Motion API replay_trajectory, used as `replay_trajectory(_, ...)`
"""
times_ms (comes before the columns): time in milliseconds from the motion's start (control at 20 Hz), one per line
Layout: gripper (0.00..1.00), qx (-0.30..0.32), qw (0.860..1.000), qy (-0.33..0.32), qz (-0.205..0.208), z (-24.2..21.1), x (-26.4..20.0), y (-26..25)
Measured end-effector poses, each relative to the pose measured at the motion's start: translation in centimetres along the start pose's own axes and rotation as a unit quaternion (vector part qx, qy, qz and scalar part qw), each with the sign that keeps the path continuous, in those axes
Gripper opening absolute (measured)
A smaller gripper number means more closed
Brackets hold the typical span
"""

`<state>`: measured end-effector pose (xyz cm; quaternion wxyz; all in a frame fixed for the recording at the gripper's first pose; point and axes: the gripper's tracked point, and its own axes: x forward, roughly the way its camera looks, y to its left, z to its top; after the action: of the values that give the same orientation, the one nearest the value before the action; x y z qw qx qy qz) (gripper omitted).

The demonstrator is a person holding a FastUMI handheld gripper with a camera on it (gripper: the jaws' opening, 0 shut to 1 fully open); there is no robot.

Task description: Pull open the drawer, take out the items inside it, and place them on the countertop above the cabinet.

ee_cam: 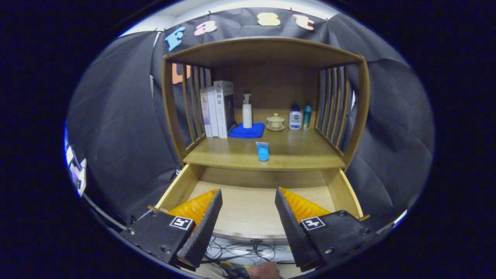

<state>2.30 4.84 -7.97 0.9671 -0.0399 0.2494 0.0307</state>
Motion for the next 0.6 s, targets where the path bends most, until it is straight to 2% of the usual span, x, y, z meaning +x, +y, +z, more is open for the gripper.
replay_trajectory(200,0.91,-0.022,0.999,-0.040,0.004,-2.0,-1.7,0.4)
replay_trajectory(600,0.92,-0.044,0.996,-0.081,0.006,-8.2,-2.1,0.7)
